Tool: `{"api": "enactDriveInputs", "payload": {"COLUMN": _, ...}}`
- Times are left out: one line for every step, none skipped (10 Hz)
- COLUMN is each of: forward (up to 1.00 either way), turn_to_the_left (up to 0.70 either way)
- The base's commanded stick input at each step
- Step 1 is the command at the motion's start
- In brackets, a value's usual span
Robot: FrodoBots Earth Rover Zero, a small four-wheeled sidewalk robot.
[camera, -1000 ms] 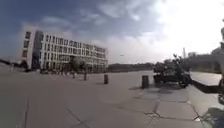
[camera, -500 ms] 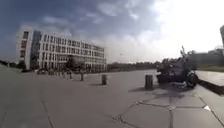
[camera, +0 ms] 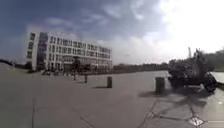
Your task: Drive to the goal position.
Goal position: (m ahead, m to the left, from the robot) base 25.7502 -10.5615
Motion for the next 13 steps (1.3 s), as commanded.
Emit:
{"api": "enactDriveInputs", "payload": {"forward": 0.85, "turn_to_the_left": 0.00}}
{"api": "enactDriveInputs", "payload": {"forward": 0.85, "turn_to_the_left": 0.00}}
{"api": "enactDriveInputs", "payload": {"forward": 0.85, "turn_to_the_left": 0.00}}
{"api": "enactDriveInputs", "payload": {"forward": 0.85, "turn_to_the_left": 0.00}}
{"api": "enactDriveInputs", "payload": {"forward": 0.85, "turn_to_the_left": -0.13}}
{"api": "enactDriveInputs", "payload": {"forward": 0.85, "turn_to_the_left": -0.22}}
{"api": "enactDriveInputs", "payload": {"forward": 0.85, "turn_to_the_left": -0.28}}
{"api": "enactDriveInputs", "payload": {"forward": 0.85, "turn_to_the_left": -0.31}}
{"api": "enactDriveInputs", "payload": {"forward": 0.85, "turn_to_the_left": -0.33}}
{"api": "enactDriveInputs", "payload": {"forward": 0.85, "turn_to_the_left": -0.33}}
{"api": "enactDriveInputs", "payload": {"forward": 0.85, "turn_to_the_left": -0.33}}
{"api": "enactDriveInputs", "payload": {"forward": 0.85, "turn_to_the_left": -0.33}}
{"api": "enactDriveInputs", "payload": {"forward": 0.85, "turn_to_the_left": -0.29}}
